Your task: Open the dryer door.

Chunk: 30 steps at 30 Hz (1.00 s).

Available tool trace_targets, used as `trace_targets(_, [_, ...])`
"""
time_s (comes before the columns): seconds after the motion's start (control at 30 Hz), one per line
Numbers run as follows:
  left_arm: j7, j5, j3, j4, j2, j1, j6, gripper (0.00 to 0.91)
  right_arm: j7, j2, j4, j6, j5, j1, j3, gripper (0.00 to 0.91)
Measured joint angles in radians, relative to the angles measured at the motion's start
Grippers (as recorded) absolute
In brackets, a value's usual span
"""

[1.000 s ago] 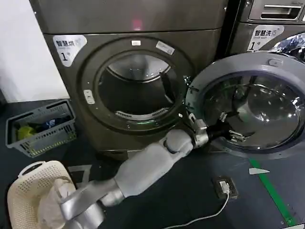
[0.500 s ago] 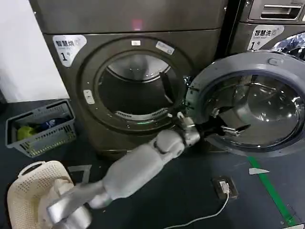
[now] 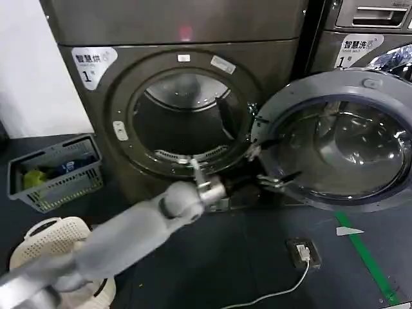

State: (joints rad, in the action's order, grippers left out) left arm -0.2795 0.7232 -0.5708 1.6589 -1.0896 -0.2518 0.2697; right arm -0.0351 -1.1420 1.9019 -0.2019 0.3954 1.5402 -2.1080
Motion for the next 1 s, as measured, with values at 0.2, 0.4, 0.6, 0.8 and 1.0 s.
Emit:
trace_targets(0.2, [-0.024, -0.017, -0.029, 0.069, 0.189, -0.001, -0.068, 0.907, -0.005, 0.004, 0.000, 0.001, -0.025, -0.012, -0.003, 0.907])
trace_targets(0.4, [-0.043, -0.047, -0.043, 0.144, 0.416, -0.019, -0.177, 0.907, -0.015, 0.008, 0.015, 0.000, -0.057, -0.030, 0.006, 0.907])
trace_targets(0.6, [-0.029, -0.154, -0.059, 0.206, 0.626, -0.040, -0.291, 0.907, -0.022, 0.022, 0.006, 0.001, -0.077, -0.041, 0.010, 0.907])
trace_targets(0.8, [-0.107, -0.215, 0.006, 0.260, 0.806, -0.135, -0.359, 0.907, -0.024, 0.031, 0.007, 0.000, -0.089, -0.057, 0.029, 0.907])
trace_targets(1.0, [-0.117, -0.282, 0.087, 0.302, 0.971, -0.287, -0.366, 0.907, -0.027, 0.033, 0.011, 0.002, -0.092, -0.061, 0.038, 0.907])
